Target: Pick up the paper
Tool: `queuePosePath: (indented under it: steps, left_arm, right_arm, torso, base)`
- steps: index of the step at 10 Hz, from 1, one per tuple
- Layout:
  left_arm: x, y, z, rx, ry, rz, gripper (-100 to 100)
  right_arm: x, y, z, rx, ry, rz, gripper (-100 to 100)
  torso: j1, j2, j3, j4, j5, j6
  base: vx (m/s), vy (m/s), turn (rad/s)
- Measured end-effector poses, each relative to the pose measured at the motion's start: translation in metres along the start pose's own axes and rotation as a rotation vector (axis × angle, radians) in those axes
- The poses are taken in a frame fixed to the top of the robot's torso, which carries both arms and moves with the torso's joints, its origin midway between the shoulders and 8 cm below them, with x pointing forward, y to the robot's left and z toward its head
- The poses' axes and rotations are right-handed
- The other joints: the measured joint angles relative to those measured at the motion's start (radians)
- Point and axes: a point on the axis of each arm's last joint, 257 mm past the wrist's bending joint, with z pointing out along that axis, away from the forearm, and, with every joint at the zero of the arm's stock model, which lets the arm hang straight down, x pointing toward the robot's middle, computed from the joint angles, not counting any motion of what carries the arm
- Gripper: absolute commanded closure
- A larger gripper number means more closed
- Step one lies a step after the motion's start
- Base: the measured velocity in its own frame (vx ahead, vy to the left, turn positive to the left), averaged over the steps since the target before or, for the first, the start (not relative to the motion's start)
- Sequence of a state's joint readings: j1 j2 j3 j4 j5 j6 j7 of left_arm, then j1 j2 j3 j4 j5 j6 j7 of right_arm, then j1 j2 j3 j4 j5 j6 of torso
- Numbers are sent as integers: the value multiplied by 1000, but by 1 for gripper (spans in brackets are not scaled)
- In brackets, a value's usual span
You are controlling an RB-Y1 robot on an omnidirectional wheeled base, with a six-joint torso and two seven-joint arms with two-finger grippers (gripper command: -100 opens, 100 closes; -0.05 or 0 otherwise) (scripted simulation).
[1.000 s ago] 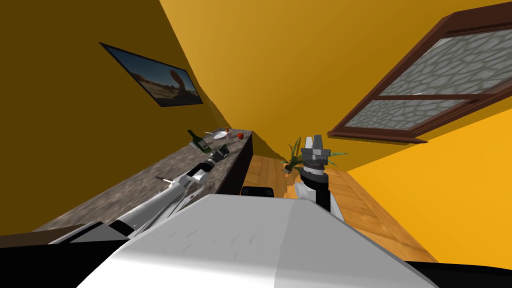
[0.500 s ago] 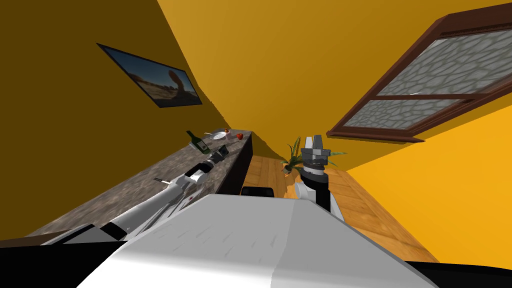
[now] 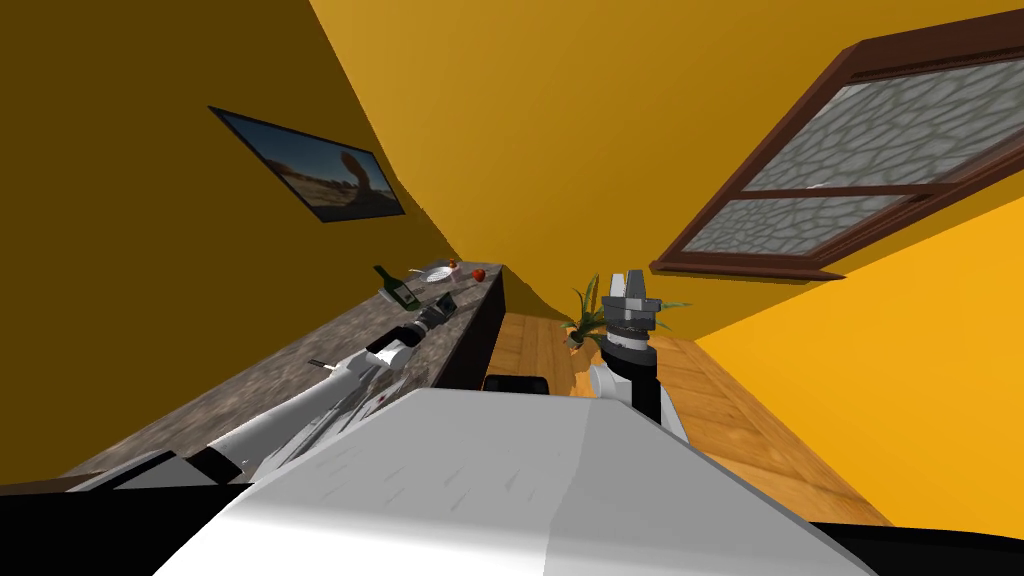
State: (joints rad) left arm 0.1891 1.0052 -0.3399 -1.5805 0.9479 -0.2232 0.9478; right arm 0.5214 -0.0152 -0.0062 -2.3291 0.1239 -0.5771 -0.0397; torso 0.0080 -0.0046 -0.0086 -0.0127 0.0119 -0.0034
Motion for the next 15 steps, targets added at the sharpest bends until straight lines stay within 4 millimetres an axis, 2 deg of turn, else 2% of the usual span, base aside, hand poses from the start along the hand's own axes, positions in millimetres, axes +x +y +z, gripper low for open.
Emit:
queuePosePath:
  steps: [5, 15]
  left_arm:
    - [-15, 10, -11, -35, -63, -163, -100]
    - [-55, 33, -34, -92, -227, -527, -100]
  right_arm:
    - [0, 0, 0, 0, 0, 0, 0]
    - [0, 0, 0, 0, 0, 0, 0]
  torso:
    - [7, -3, -7, -11, 10, -2]
    - [7, -5, -8, -11, 11, -2]
  base:
    - [5, 1, -13]
    - [9, 2, -18]
